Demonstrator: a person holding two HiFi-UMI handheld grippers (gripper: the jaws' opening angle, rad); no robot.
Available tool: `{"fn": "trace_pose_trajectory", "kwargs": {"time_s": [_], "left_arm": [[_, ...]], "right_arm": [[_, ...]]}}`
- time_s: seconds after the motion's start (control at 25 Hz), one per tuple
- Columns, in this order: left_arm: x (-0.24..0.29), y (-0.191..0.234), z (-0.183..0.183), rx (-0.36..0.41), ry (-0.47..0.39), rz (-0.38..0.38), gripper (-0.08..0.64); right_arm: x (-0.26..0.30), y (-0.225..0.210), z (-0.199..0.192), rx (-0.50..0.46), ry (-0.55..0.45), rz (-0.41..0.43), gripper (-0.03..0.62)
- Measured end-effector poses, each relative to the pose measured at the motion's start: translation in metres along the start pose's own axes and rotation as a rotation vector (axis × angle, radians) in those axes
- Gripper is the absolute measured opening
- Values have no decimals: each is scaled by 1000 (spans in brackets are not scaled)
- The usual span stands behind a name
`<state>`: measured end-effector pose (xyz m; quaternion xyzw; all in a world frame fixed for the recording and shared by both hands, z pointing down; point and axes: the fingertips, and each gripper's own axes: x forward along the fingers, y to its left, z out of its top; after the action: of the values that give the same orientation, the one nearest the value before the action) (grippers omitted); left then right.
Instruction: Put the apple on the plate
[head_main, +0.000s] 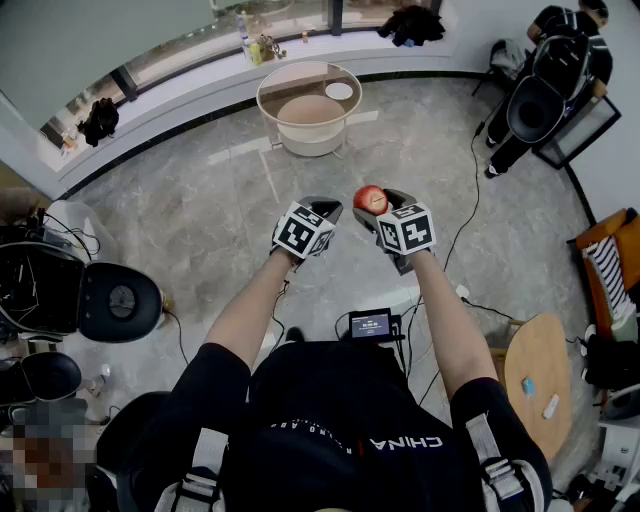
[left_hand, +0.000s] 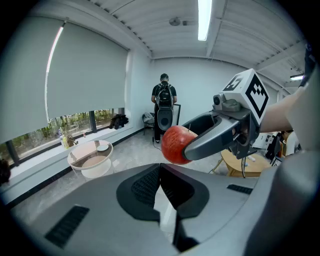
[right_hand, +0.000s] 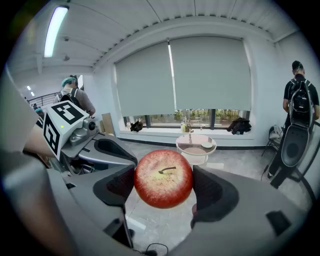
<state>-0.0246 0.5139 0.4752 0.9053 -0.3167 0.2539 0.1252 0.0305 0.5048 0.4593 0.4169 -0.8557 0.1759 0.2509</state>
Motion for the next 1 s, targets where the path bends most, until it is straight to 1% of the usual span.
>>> {"fn": "trace_pose_trajectory", "kwargs": {"time_s": [0.16,0.48,0.72,1.0], "left_arm": [[-2,4,3,8,-1,4,18],[-1,8,4,-5,-10,9,18],[1,6,5,-2,-8,-17,18],[2,12,-3,15,7,8,18]], "right_arm": [[1,2,5,-4,1,4,356],[4,-1,3,6,6,5,356],[7,0,-1,17,8,12,356],[7,0,-1,25,7,21,356]]}}
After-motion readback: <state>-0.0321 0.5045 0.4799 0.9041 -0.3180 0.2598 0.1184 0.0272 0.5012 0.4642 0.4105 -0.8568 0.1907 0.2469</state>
